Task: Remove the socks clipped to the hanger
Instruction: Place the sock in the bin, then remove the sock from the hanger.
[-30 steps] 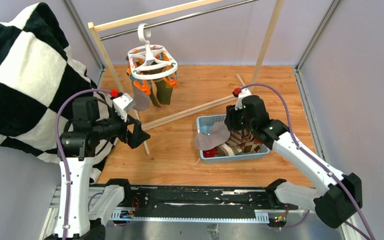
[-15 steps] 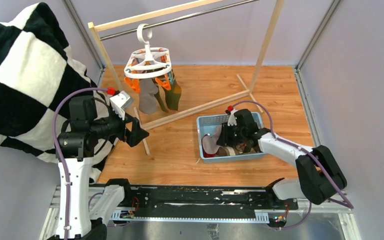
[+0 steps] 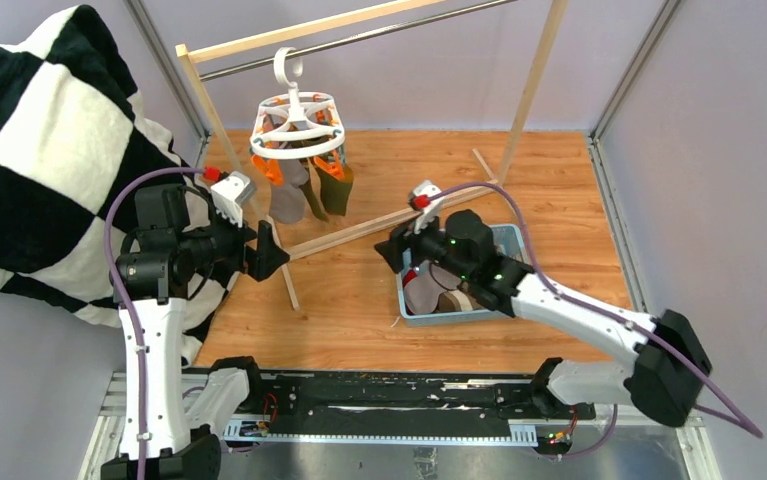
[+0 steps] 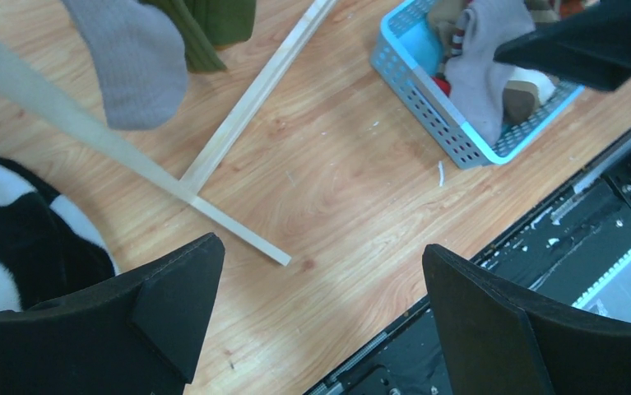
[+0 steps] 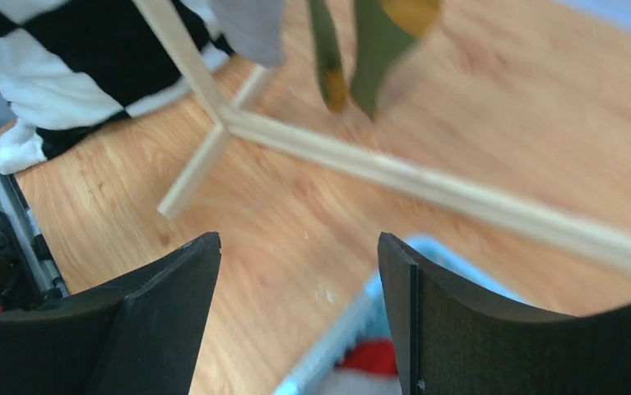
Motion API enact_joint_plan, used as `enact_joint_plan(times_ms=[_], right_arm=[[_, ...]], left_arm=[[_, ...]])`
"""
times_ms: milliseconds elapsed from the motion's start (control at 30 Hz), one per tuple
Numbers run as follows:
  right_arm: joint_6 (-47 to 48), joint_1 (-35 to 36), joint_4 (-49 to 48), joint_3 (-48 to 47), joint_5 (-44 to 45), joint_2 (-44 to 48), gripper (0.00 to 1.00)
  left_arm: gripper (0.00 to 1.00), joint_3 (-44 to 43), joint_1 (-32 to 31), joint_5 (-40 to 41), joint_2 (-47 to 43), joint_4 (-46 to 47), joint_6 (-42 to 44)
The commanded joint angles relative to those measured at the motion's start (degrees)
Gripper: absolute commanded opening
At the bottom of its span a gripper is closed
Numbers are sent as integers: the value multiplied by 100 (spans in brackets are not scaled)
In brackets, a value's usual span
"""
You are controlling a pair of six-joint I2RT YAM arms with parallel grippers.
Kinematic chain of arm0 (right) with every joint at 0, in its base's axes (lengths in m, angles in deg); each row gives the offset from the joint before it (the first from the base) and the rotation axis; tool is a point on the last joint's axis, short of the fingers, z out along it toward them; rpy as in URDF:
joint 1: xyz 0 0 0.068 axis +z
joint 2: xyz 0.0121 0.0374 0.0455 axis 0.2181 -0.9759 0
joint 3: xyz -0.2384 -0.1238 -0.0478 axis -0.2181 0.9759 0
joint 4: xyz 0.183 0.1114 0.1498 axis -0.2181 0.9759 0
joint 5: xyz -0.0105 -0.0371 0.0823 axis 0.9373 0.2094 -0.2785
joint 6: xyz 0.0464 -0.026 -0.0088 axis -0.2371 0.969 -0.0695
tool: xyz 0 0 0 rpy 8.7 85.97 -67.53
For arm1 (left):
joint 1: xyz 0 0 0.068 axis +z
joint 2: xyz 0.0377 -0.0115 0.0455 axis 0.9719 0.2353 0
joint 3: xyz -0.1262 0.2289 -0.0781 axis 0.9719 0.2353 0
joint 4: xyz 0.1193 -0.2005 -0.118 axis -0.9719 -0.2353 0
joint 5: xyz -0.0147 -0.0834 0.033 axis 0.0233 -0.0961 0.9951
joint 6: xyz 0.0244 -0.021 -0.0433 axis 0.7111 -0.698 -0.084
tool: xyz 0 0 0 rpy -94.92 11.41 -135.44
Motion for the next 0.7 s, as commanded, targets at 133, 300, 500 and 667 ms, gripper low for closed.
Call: enact_joint_plan(times_ms=[133,300,500,667], right_arm=[[1000,733,-2660,-1453,-765,-2408,81],[1526,1135,-3048,-2629,651,-3718,84],[2069,1440,-3222,-4150,2055,-5048,86],[2491,1450,-3081,-5264,2654,-5833,87]], left_arm=[[100,-228,472,617,4,-19,1],[99,-248,541,702,47,-19,-21],[98,-256,571,740,58,-30,-26],[98,-255,577,661,53,-51,-22]])
